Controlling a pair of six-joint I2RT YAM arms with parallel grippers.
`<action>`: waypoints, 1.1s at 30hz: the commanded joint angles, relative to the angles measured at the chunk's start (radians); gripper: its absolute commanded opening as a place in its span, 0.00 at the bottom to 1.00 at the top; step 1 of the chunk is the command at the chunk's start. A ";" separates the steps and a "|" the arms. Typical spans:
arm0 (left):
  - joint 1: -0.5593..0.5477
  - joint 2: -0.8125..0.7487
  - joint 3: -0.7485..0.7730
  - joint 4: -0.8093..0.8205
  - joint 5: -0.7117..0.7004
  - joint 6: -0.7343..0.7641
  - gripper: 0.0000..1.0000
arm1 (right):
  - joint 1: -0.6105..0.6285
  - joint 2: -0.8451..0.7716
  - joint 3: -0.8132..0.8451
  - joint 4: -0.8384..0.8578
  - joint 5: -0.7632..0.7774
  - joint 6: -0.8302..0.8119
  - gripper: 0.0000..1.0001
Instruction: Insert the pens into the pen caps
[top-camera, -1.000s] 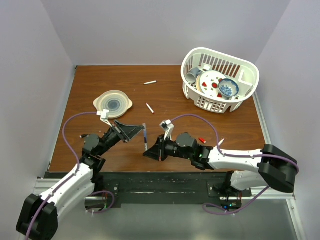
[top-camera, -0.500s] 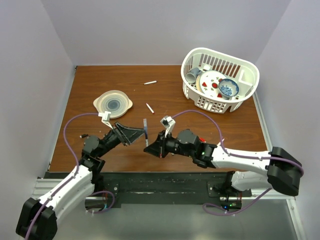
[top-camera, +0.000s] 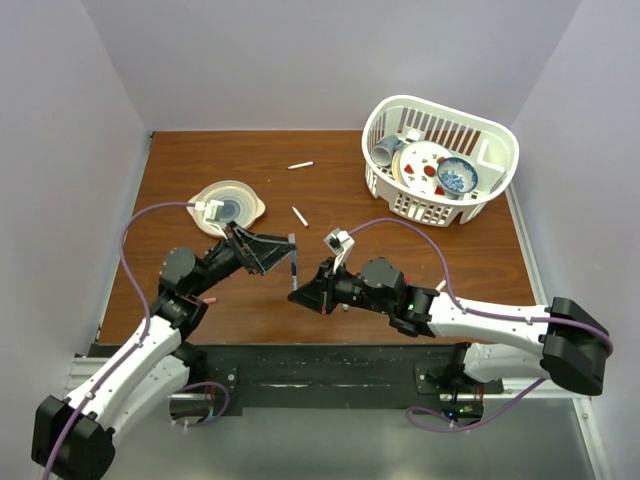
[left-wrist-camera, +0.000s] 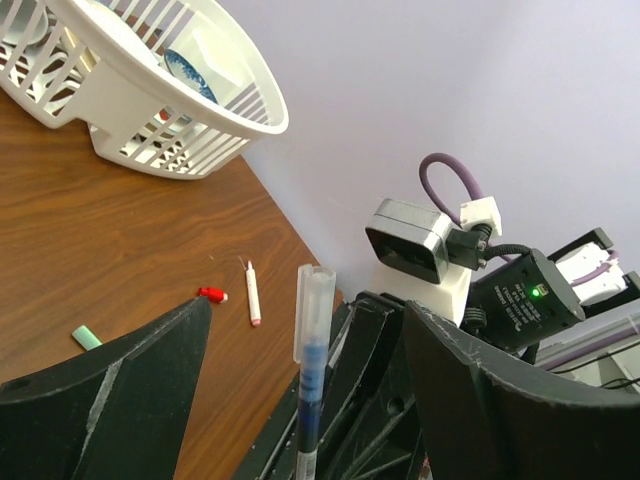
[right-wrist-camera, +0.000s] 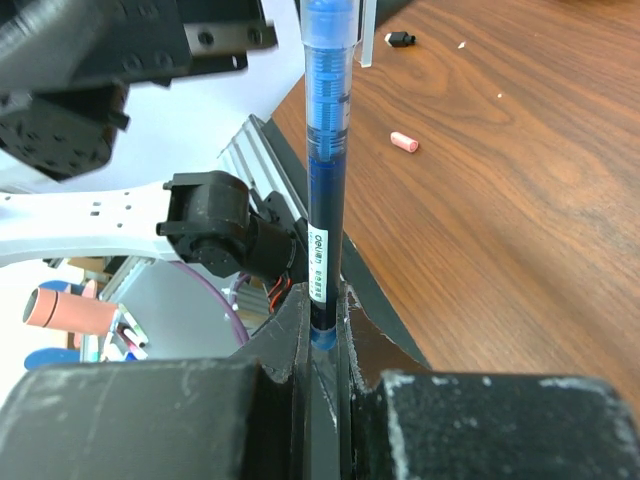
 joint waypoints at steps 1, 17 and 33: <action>-0.003 0.039 0.080 -0.034 0.025 0.081 0.83 | -0.001 -0.023 0.025 0.037 -0.013 -0.022 0.00; -0.003 0.100 0.146 -0.082 0.051 0.138 0.29 | -0.001 -0.033 0.020 0.017 -0.016 -0.027 0.00; -0.004 0.099 -0.148 0.105 0.169 -0.001 0.00 | -0.030 -0.008 0.227 -0.089 0.138 -0.136 0.00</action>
